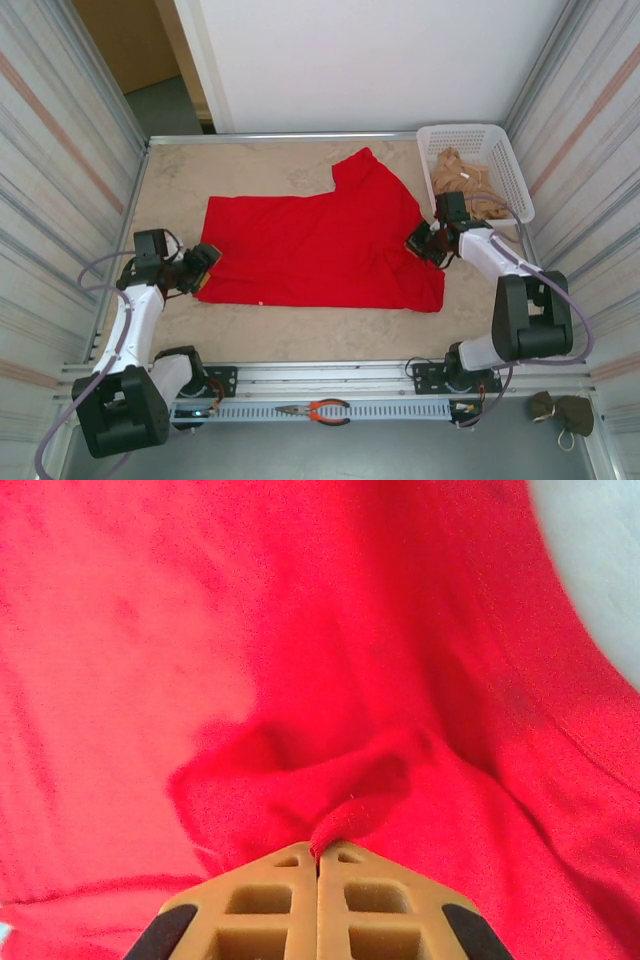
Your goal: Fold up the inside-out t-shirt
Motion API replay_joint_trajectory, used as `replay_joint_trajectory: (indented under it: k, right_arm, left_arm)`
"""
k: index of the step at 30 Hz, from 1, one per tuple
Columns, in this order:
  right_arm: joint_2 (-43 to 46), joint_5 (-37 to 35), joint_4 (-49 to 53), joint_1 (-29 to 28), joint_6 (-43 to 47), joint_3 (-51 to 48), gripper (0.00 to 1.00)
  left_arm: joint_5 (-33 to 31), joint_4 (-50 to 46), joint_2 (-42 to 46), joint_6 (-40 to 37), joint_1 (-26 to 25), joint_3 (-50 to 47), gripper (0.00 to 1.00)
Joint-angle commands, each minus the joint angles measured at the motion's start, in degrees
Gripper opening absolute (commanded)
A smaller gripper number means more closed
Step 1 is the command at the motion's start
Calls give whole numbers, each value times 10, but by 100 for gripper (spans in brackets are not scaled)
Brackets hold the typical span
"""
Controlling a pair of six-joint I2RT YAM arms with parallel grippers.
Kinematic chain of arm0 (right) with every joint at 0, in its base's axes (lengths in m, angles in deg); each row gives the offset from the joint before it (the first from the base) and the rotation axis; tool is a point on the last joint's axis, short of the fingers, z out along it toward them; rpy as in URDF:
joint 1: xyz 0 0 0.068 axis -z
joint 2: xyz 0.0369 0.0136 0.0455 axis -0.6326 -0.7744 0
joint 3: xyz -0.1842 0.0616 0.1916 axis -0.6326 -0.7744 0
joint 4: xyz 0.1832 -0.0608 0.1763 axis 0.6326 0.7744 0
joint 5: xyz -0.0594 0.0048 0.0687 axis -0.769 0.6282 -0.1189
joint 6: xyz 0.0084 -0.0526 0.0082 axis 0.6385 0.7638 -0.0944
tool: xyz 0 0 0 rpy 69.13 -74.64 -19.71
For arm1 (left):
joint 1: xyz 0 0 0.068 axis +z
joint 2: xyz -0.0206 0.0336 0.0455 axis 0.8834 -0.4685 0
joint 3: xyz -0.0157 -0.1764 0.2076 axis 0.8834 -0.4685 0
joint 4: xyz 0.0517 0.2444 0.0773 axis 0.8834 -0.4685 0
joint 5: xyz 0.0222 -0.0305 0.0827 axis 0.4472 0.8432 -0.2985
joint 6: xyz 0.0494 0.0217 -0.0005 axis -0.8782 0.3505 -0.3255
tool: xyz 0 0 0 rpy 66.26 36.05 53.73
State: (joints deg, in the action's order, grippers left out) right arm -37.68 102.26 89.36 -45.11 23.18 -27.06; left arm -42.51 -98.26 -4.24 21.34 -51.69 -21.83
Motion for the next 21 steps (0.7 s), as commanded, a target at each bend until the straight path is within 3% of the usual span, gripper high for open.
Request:
replay_joint_trajectory:
  k: [1, 2, 3, 4, 5, 8, 14, 21]
  right_arm:
    - [-55, 22, -50, 4, -24, 44, 0]
    - [-75, 31, -67, 5, -23, 52, 11]
    - [-96, 50, -87, 5, -18, 60, 37]
    - [-110, 64, -97, 5, -13, 67, 51]
    - [-113, 67, -98, 3, -10, 71, 57]
    - [-70, 47, -86, -12, 9, 63, 58]
    - [30, -73, 36, -90, 62, 70, 54]
    - [-2, -134, 79, -163, 58, 71, 40]
  left_arm:
    - [1, 11, -3, 5, -3, -2, 61]
    - [2, 13, -3, 6, -3, -4, 61]
    - [2, 14, -3, 6, -3, -6, 61]
    - [4, 14, -3, 6, -3, -7, 61]
    - [5, 13, -2, 6, -3, -8, 61]
    - [4, 4, 3, -1, -3, -7, 61]
    - [6, 7, 12, 2, -4, -12, 61]
    - [4, 10, 9, 3, -4, -9, 61]
